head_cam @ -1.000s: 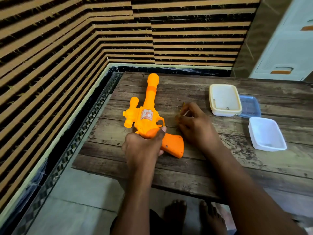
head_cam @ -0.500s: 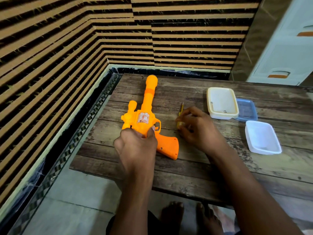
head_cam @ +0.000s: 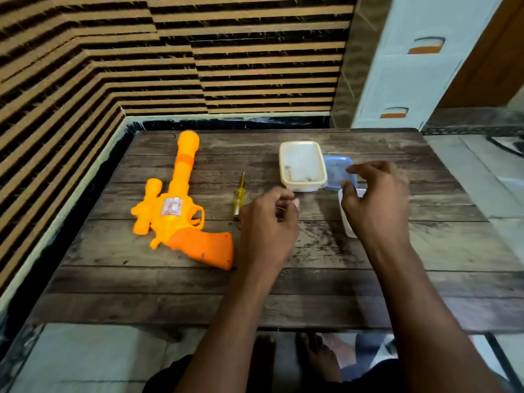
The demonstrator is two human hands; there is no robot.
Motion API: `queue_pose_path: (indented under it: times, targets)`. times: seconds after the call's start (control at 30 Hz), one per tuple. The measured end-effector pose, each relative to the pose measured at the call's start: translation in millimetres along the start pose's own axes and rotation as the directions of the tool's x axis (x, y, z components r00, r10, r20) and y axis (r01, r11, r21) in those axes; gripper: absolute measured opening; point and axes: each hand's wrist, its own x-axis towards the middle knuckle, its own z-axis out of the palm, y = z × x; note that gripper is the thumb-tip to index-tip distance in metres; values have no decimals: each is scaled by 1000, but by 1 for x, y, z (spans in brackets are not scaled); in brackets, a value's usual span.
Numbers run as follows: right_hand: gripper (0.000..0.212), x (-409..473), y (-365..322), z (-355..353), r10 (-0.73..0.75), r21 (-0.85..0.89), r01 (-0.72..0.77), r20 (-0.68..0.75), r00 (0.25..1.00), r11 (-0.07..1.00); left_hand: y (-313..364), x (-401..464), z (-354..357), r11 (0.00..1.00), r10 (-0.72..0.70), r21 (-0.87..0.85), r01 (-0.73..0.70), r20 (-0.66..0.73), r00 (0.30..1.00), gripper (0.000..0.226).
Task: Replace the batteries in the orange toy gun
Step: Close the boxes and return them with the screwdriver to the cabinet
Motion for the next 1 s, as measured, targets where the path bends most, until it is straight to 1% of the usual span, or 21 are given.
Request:
queue_pose_path:
  times: [0.07, 0.13, 0.23, 0.27, 0.3, 0.4, 0.47, 0.53, 0.6, 0.67, 0.73, 0.87, 1.0]
  targets:
    - [36, 3, 7, -1, 82, -52, -77, 109, 991, 996, 2, -2, 11, 1000, -10, -4, 10, 91, 996, 8]
    - [38, 4, 10, -3, 165, -28, -162, 198, 966, 986, 4, -4, 20, 997, -59, -33, 66, 173, 983, 14]
    - [31, 4, 9, -7, 222, 27, -236, 253, 942, 971, 9, -7, 26, 981, -155, -73, 177, 239, 958, 32]
    - [26, 4, 9, -8, 229, 39, -248, 267, 936, 968, 11, -8, 28, 976, -183, -73, 207, 252, 950, 31]
    - [24, 4, 8, -7, 236, 51, -260, 284, 929, 964, 13, -8, 28, 973, -205, -54, 226, 260, 944, 25]
    - [26, 5, 11, -8, 242, 114, -285, 296, 924, 952, 15, -8, 28, 966, -258, 34, 257, 238, 936, 8]
    - [30, 11, 15, -7, 216, 130, -255, 252, 943, 958, 14, -7, 24, 960, -278, 80, 267, 192, 941, 8]
    - [44, 18, 19, 0, 154, 63, -175, 257, 954, 983, 12, -4, 19, 954, -289, 122, 273, 147, 946, 8]
    - [48, 24, 19, 10, 110, -15, -111, 320, 941, 994, 11, -1, 14, 949, -297, 146, 280, 113, 948, 7]
    - [44, 27, 19, 17, 131, -80, -109, 379, 916, 991, 9, 1, 10, 945, -308, 142, 293, 94, 947, 10]
    - [39, 26, 16, 17, 156, -91, -131, 396, 905, 987, 6, 3, 8, 943, -323, 115, 313, 84, 943, 14]
    - [23, 20, 14, 3, 210, -112, -181, 371, 904, 977, -1, 4, 5, 943, -328, 88, 321, 81, 941, 19]
    - [22, 11, 17, 3, 200, -121, -169, 339, 919, 978, -2, 4, 1, 948, -313, 92, 306, 67, 948, 17]
